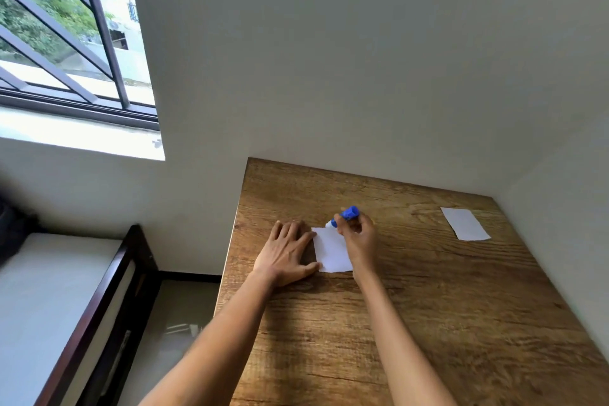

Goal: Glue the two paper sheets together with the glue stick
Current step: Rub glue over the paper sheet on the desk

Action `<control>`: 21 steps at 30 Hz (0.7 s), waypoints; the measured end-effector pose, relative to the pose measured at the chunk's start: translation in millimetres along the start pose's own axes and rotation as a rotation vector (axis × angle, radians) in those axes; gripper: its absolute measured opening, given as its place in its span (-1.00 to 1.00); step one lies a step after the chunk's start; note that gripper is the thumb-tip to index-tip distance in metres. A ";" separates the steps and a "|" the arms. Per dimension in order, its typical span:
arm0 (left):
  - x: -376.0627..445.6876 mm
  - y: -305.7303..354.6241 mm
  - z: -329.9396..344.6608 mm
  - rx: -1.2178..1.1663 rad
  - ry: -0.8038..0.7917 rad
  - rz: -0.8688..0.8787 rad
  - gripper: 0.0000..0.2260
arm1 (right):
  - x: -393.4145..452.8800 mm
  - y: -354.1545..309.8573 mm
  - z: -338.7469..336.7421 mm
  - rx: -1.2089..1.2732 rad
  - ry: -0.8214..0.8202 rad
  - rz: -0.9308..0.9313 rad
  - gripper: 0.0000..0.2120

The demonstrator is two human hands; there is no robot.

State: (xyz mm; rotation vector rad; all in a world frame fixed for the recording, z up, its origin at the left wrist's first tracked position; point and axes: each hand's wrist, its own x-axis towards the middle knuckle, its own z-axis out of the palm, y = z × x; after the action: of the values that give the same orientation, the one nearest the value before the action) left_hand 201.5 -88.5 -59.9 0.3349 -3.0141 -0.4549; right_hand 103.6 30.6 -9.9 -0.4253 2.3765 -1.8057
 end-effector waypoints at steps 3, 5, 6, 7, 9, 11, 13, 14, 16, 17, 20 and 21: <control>-0.3 -1.0 4.6 0.007 0.034 0.003 -0.37 | 8.1 -6.3 12.3 -0.077 -0.043 -0.030 -0.95; 1.0 -1.5 6.2 0.008 0.049 0.003 -0.36 | 11.1 -9.1 19.0 -0.124 -0.073 -0.056 -0.93; 1.3 -2.1 6.6 0.010 0.053 0.004 -0.35 | 12.3 -8.8 21.6 -0.160 -0.094 -0.063 -0.94; 2.1 -2.8 6.4 0.012 0.057 0.005 -0.35 | 13.6 -9.2 23.3 -0.195 -0.111 -0.067 -0.94; 2.3 -2.8 5.9 0.014 0.057 0.008 -0.34 | 14.8 -9.5 24.1 -0.233 -0.114 -0.072 -0.91; 2.3 -2.8 4.5 0.015 0.052 0.012 -0.33 | 15.9 -10.7 23.5 -0.250 -0.085 -0.074 -0.89; 2.7 -2.9 4.1 0.015 0.049 0.010 -0.33 | 16.9 -11.5 21.8 -0.268 -0.064 -0.074 -0.87; 2.8 -3.3 4.4 0.016 0.048 0.008 -0.33 | 17.5 -11.9 21.4 -0.273 -0.068 -0.077 -0.87; 3.1 -3.5 5.1 0.011 0.040 0.002 -0.32 | 18.5 -12.4 21.4 -0.291 -0.088 -0.086 -0.87; 3.2 -3.3 5.2 0.009 0.037 0.000 -0.31 | 19.2 -12.7 21.9 -0.305 -0.096 -0.093 -0.87; 3.4 -2.6 4.0 0.014 0.030 0.002 -0.31 | 22.3 -12.3 23.9 -0.354 -0.120 -0.094 -0.85; 3.3 -2.4 3.9 0.017 0.029 0.003 -0.31 | 23.2 -11.7 24.2 -0.364 -0.129 -0.086 -0.84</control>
State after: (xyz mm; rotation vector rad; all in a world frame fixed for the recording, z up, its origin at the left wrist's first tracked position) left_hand 198.3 -90.4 -64.2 0.3347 -2.9911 -0.4208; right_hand 89.7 -1.4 -3.8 -0.6690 2.6289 -1.3239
